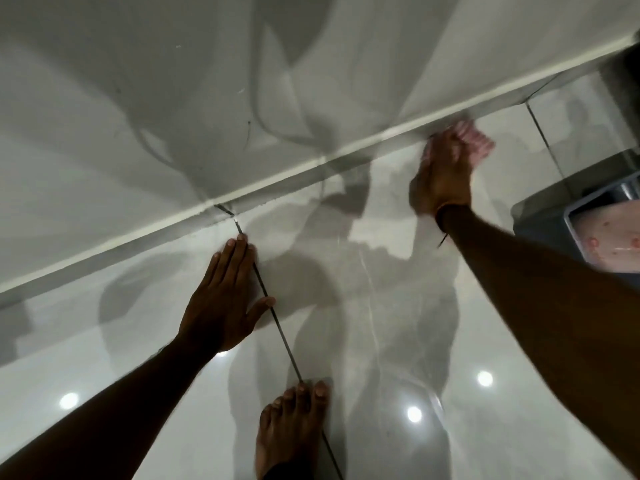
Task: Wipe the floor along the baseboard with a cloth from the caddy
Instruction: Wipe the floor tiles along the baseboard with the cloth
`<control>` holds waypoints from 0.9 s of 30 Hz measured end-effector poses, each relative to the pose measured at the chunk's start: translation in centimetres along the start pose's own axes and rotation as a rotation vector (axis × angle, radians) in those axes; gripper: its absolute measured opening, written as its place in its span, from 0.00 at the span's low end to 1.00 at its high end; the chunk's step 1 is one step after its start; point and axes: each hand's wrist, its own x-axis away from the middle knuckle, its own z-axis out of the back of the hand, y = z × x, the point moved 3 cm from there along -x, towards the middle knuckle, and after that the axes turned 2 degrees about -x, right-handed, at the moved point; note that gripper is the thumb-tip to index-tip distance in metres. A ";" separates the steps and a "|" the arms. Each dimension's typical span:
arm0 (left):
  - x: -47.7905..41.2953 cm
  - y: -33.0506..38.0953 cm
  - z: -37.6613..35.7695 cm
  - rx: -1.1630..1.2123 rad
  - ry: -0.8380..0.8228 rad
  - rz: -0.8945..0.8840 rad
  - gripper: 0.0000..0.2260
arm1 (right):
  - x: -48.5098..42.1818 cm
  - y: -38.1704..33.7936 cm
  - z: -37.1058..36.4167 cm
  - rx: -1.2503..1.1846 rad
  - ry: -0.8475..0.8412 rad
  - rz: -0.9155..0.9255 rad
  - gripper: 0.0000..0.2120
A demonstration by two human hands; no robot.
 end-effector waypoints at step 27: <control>-3.4 3.3 -0.6 0.013 0.017 0.124 0.46 | 2.9 1.5 -0.7 -0.090 -0.039 0.206 0.30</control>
